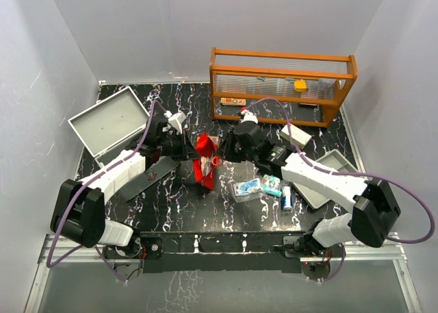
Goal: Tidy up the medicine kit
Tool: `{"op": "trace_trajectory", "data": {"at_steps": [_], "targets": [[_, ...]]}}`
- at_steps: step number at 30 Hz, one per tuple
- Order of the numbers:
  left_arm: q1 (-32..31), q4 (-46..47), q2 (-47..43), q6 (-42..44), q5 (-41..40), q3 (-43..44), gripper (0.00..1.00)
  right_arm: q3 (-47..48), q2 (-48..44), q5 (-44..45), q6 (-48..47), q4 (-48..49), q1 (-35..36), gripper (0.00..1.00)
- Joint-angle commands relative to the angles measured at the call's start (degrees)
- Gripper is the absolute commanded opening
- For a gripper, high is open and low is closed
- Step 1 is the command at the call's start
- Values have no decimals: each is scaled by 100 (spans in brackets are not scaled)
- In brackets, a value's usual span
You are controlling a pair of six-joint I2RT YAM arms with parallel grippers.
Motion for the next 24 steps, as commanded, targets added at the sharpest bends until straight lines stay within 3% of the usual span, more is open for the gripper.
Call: {"op": "trace_trajectory", "data": {"at_steps": [1, 8, 24], "targets": [[-17, 213, -115, -48, 281, -46, 0, 496, 399, -644, 162, 1262, 19, 12], [-18, 245, -159, -85, 289, -104, 0, 963, 1110, -666, 291, 1211, 116, 12], [-17, 233, -161, -77, 279, -86, 0, 485, 1092, -127, 53, 1059, 168, 13]]}}
